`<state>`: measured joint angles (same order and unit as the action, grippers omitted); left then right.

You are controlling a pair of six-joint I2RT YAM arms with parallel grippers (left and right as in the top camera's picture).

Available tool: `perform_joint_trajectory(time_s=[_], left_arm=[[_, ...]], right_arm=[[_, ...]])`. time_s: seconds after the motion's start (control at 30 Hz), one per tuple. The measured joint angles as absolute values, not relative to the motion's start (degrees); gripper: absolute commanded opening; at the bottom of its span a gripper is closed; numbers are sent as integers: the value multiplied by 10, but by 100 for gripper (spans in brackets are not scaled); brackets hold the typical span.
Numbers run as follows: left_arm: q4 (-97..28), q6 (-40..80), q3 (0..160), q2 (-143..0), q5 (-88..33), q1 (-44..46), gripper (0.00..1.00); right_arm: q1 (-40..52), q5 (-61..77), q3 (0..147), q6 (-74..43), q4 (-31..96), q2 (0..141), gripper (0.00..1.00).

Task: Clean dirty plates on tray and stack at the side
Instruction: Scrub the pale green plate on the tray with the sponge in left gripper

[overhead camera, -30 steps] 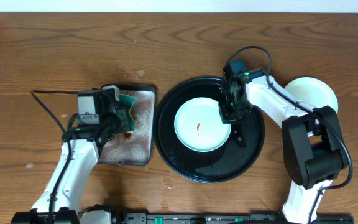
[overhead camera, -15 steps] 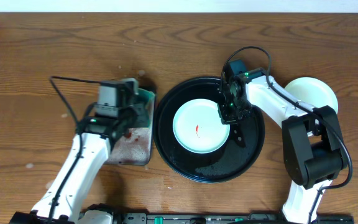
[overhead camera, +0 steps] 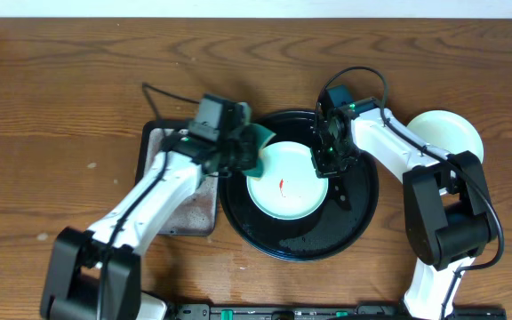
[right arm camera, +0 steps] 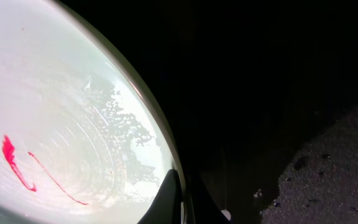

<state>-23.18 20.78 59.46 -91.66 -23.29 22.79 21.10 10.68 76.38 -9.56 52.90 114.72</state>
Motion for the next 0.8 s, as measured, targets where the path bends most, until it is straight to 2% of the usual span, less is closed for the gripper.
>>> perform_joint_trajectory(time_s=[0.37,0.8], left_arm=[[-189,300,602,-1011,-238,328,7],[-194,356,602,-1021,-133,381,7]], right_arm=[[217,108,764,-95,529,1147,1],[217,109,764,-95,531,1147,1]])
